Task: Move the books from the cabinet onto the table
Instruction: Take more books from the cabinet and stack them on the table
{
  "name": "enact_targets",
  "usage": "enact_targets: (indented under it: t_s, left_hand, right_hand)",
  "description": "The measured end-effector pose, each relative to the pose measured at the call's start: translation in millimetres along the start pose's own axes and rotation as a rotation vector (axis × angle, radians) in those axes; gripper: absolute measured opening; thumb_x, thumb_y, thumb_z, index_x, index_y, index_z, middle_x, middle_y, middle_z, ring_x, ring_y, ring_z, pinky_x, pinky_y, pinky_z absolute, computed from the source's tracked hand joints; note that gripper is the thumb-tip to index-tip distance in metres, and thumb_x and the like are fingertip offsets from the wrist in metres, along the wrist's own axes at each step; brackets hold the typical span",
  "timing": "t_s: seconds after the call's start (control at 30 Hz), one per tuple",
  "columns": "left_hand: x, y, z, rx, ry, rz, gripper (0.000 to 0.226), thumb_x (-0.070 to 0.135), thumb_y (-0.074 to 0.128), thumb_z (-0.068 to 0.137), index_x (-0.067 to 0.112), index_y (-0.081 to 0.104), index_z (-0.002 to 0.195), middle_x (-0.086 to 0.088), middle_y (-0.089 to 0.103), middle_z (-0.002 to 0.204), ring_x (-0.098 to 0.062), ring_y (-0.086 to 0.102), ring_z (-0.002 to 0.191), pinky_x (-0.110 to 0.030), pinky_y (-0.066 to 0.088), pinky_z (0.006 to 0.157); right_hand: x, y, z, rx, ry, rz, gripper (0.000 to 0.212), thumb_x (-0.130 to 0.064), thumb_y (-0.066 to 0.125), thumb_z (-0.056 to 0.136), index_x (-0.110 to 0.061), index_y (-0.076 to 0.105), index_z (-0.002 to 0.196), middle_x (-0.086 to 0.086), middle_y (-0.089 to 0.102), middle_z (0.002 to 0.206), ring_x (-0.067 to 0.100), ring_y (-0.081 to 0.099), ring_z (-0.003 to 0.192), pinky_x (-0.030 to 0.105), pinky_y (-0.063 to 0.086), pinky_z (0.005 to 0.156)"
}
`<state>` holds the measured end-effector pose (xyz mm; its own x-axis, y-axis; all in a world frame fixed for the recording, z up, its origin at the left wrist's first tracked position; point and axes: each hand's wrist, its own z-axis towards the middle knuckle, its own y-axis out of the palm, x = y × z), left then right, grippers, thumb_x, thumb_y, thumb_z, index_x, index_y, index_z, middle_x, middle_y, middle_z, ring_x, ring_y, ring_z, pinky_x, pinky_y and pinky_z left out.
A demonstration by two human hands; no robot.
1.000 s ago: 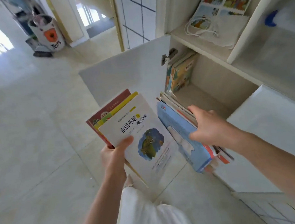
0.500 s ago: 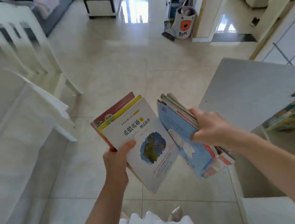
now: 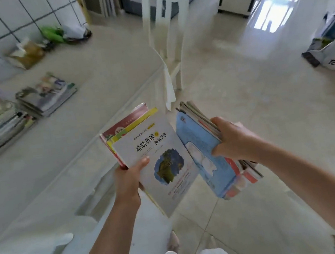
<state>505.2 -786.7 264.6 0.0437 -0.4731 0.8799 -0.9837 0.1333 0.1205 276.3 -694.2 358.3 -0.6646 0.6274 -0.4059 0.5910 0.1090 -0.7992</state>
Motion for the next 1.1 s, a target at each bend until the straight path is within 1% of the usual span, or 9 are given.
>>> enact_targets:
  t_s: [0.17, 0.3, 0.37, 0.47, 0.6, 0.7, 0.83, 0.97, 1.1]
  left_hand:
    - [22, -47, 32, 0.153, 0.002, -0.093, 0.023, 0.005, 0.073, 0.076, 0.02, 0.068, 0.093, -0.001, 0.077, 0.089, -0.027, 0.072, 0.08, -0.034, 0.056, 0.056]
    - [37, -68, 60, 0.23, -0.02, -0.162, 0.035, 0.009, 0.079, 0.068, 0.018, 0.068, 0.101, -0.001, 0.076, 0.096, -0.031, 0.072, 0.087, -0.054, 0.058, 0.075]
    - [45, -72, 76, 0.264, -0.021, -0.185, 0.045, 0.015, 0.079, 0.059, 0.017, 0.069, 0.103, -0.002, 0.076, 0.099, -0.032, 0.071, 0.09, -0.056, 0.057, 0.078]
    - [58, -70, 107, 0.333, -0.005, -0.217, 0.043, 0.017, 0.077, 0.054, 0.017, 0.07, 0.096, -0.005, 0.076, 0.096, -0.032, 0.071, 0.084, -0.052, 0.056, 0.07]
    - [78, -58, 146, 0.369, 0.034, -0.247, 0.04, 0.011, 0.078, 0.061, 0.016, 0.069, 0.1, -0.004, 0.076, 0.095, -0.028, 0.072, 0.079, -0.029, 0.051, 0.049]
    - [95, -44, 181, 0.429, 0.031, -0.292, 0.027, 0.004, 0.074, 0.073, 0.018, 0.069, 0.095, -0.004, 0.076, 0.094, -0.028, 0.072, 0.079, -0.032, 0.053, 0.055]
    - [118, -29, 222, 0.477, 0.026, -0.329, 0.033, 0.009, 0.078, 0.067, 0.016, 0.069, 0.098, -0.005, 0.076, 0.095, -0.029, 0.072, 0.082, -0.041, 0.054, 0.067]
    - [136, -21, 254, 0.509, 0.05, -0.342, 0.032, 0.011, 0.076, 0.07, 0.017, 0.069, 0.1, -0.004, 0.077, 0.095, -0.027, 0.073, 0.081, -0.033, 0.053, 0.053]
    - [155, -24, 290, 0.569, 0.052, -0.37, 0.025, 0.006, 0.072, 0.077, 0.016, 0.07, 0.1, -0.007, 0.076, 0.097, -0.03, 0.072, 0.085, -0.024, 0.047, 0.043]
  right_hand:
    - [-73, 5, 53, -0.066, -0.127, -0.054, 0.05, -0.011, 0.064, 0.072, -0.027, 0.044, 0.114, 0.004, 0.059, 0.096, 0.023, 0.064, 0.081, 0.04, 0.061, 0.067]
    - [-118, 5, 95, -0.107, -0.221, -0.099, 0.045, -0.011, 0.063, 0.072, -0.025, 0.044, 0.111, 0.005, 0.057, 0.099, 0.025, 0.063, 0.085, 0.043, 0.06, 0.07]
    - [-136, 2, 114, -0.138, -0.254, -0.111, 0.045, -0.008, 0.063, 0.076, -0.023, 0.043, 0.113, 0.006, 0.056, 0.1, 0.025, 0.064, 0.087, 0.043, 0.06, 0.071]
    - [-161, -7, 153, -0.176, -0.297, -0.131, 0.046, -0.006, 0.063, 0.076, -0.021, 0.042, 0.114, 0.008, 0.056, 0.1, 0.027, 0.065, 0.087, 0.048, 0.06, 0.071]
    - [-189, -22, 202, -0.199, -0.366, -0.127, 0.049, -0.006, 0.063, 0.077, -0.02, 0.041, 0.118, 0.008, 0.056, 0.094, 0.02, 0.055, 0.068, 0.033, 0.049, 0.055]
    - [-214, -41, 251, -0.197, -0.41, -0.14, 0.042, -0.009, 0.064, 0.073, -0.02, 0.044, 0.108, 0.008, 0.053, 0.095, 0.021, 0.049, 0.068, 0.032, 0.043, 0.054]
    - [-248, -63, 307, -0.176, -0.462, -0.198, 0.044, -0.013, 0.065, 0.072, -0.019, 0.043, 0.109, 0.009, 0.053, 0.095, 0.023, 0.051, 0.073, 0.034, 0.045, 0.059]
    - [-276, -72, 345, -0.186, -0.532, -0.203, 0.045, -0.013, 0.064, 0.074, -0.022, 0.041, 0.112, 0.01, 0.055, 0.093, 0.026, 0.061, 0.077, 0.042, 0.056, 0.063]
    - [-309, -70, 383, -0.18, -0.551, -0.186, 0.044, -0.011, 0.062, 0.074, -0.022, 0.039, 0.11, 0.01, 0.052, 0.089, 0.029, 0.06, 0.077, 0.045, 0.056, 0.064]
